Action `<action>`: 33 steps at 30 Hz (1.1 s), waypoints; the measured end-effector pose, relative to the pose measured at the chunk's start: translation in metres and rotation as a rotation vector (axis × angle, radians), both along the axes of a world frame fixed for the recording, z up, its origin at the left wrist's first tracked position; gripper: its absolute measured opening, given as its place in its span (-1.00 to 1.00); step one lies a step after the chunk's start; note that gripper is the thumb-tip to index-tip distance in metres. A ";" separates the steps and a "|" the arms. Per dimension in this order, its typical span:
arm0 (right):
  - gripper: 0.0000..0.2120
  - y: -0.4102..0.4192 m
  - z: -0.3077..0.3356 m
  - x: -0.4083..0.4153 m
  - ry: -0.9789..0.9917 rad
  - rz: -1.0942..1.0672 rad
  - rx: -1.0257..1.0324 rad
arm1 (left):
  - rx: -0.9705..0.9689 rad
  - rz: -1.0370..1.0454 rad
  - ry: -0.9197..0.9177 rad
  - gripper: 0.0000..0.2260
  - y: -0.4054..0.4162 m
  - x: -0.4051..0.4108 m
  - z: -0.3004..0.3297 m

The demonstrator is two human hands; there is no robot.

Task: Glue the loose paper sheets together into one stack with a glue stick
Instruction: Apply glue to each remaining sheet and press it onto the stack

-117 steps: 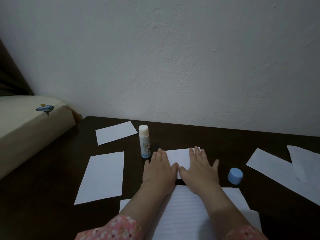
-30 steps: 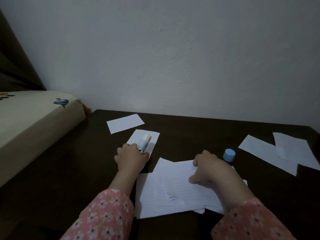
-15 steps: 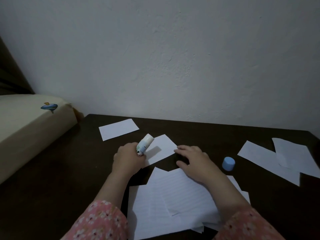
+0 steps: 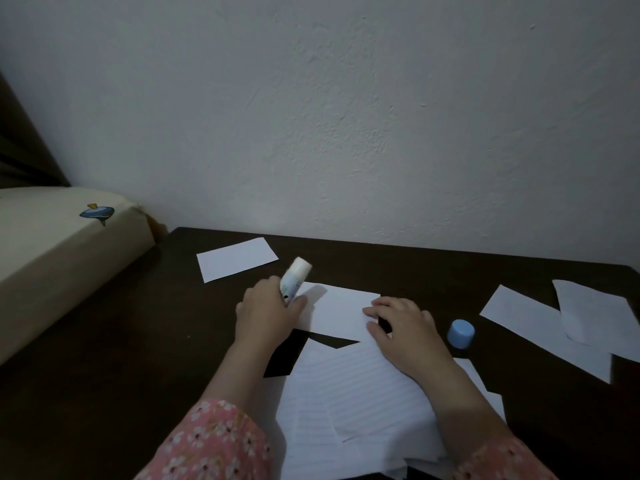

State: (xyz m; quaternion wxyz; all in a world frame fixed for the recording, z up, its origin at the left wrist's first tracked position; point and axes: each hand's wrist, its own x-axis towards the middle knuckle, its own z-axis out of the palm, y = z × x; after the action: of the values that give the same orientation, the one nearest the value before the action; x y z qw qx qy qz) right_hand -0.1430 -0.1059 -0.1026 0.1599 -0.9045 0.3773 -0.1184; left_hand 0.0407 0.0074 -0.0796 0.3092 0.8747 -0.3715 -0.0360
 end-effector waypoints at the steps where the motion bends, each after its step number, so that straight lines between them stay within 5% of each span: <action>1: -0.66 0.000 0.000 0.000 0.001 -0.001 0.000 | -0.091 -0.018 0.090 -0.71 -0.001 -0.002 0.002; 4: -0.59 0.002 -0.002 -0.001 0.038 0.021 0.013 | -0.243 -0.146 0.419 -0.50 -0.002 -0.008 0.010; 6: -0.52 0.003 -0.001 -0.001 0.098 0.043 0.020 | -0.268 -0.195 0.475 -0.41 -0.002 -0.011 0.011; 16: -0.56 0.001 -0.002 0.000 0.099 0.044 0.070 | -0.651 -0.281 0.754 -0.64 -0.003 -0.024 0.010; 22: -0.51 0.001 -0.004 0.000 0.118 0.044 0.055 | -0.505 -0.296 0.571 -0.82 -0.013 -0.032 0.004; 33: -0.51 0.002 -0.004 0.000 0.118 0.066 0.064 | -0.363 -0.485 0.226 -0.65 -0.022 -0.046 0.002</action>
State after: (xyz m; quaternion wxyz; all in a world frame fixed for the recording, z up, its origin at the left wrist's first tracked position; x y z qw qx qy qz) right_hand -0.1433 -0.1034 -0.1064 0.1702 -0.9161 0.3599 -0.0475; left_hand -0.0056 -0.0149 -0.0779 0.4817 0.6819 -0.5327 -0.1385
